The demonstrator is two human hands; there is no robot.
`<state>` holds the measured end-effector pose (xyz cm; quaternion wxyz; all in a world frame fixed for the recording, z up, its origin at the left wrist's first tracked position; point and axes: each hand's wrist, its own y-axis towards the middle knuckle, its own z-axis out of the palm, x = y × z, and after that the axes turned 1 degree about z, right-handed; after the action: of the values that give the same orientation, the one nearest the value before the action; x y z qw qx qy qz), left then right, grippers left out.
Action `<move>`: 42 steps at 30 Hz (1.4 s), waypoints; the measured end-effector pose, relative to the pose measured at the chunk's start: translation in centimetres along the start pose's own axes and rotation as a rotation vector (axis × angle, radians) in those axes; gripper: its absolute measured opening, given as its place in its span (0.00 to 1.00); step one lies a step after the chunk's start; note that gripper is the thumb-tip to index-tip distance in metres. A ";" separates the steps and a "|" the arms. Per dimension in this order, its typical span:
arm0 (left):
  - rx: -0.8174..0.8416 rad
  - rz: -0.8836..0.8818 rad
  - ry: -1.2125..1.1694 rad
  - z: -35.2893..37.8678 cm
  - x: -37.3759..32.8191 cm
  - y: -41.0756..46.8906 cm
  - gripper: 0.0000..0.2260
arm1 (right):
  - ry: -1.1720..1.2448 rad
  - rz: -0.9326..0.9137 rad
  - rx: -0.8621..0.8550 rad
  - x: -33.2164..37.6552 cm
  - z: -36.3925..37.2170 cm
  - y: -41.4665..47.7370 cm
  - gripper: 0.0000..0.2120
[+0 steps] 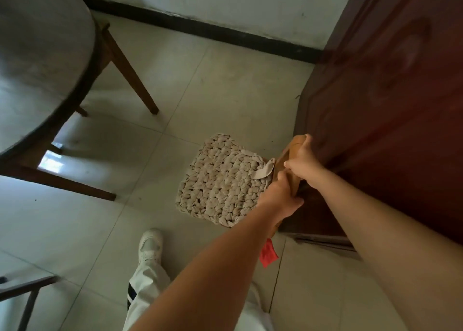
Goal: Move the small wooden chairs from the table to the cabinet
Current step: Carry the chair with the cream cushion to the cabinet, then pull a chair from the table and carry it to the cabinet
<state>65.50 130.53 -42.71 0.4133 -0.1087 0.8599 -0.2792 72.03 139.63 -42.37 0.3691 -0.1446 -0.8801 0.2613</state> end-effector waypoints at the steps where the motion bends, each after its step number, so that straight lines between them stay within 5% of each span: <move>1: 0.023 -0.024 -0.075 0.4 0.0 0.0 0.31 | -0.041 0.026 -0.023 0.0 -0.1 0.1 0.41; 6: 0.076 -0.165 -0.418 1.9 -0.2 0.2 0.22 | -0.240 0.158 -0.080 0.7 -0.4 -0.5 0.48; 10: 0.054 -0.234 -0.590 2.0 -0.8 0.2 0.18 | -0.369 -0.032 -0.097 1.3 0.1 -0.7 0.42; 17: 0.049 -0.224 -0.598 -2.9 -0.2 -1.4 0.20 | -0.114 -0.126 0.003 3.4 -0.5 -2.1 0.35; 27: -0.448 -0.049 -0.860 -25.5 1.7 -11.0 0.17 | 0.317 -0.282 0.193 19.0 0.9 -9.8 0.32; 42: -0.772 0.018 -0.884 -56.7 15.1 -24.4 0.18 | 0.278 -0.436 0.429 48.9 15.8 -19.0 0.22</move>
<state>11.08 126.30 -10.10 0.6655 -0.3499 0.6464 0.1296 25.83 140.32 -12.84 0.5549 0.0936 -0.7565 0.3332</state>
